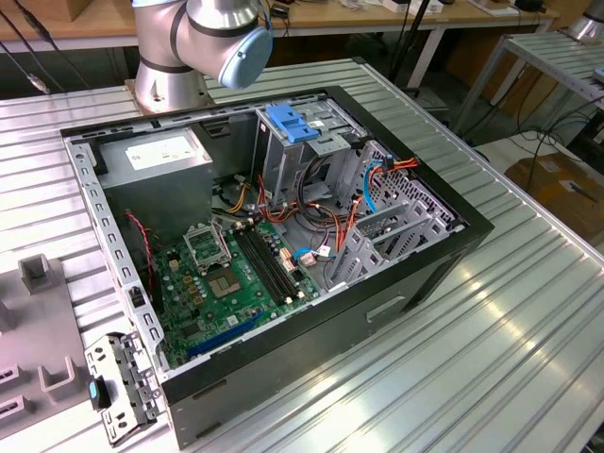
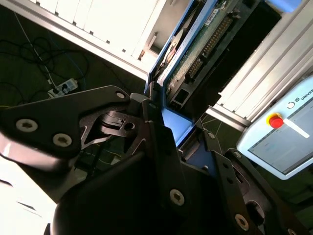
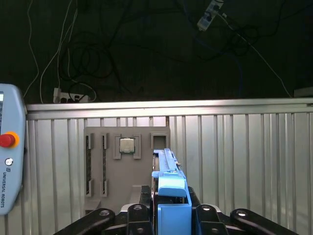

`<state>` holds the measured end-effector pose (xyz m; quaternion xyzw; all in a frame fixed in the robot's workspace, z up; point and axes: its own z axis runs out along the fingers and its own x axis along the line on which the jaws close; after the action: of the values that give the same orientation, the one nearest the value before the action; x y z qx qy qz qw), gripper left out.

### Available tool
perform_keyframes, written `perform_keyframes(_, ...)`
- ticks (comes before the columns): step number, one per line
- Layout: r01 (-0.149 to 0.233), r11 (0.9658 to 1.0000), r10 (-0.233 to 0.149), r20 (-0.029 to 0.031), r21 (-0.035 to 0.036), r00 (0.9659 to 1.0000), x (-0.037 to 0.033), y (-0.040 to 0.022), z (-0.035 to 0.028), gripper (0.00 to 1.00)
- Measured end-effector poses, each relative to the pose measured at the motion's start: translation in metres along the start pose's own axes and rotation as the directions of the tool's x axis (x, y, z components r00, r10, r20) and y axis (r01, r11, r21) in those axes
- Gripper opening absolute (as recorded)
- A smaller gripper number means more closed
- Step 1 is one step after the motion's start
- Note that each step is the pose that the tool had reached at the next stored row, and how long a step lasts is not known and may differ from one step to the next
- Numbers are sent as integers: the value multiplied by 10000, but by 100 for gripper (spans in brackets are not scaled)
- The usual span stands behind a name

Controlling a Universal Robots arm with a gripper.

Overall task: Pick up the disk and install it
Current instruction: 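Pick up the disk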

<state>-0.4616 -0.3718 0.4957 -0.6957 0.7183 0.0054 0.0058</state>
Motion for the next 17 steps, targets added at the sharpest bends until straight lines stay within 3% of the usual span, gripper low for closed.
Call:
perform_keyframes(6,-1,10000,1,0,0,10000,-1,-3,-2,37)
perform_keyframes(17,1,10000,-1,0,0,10000,-2,-68,-2,37)
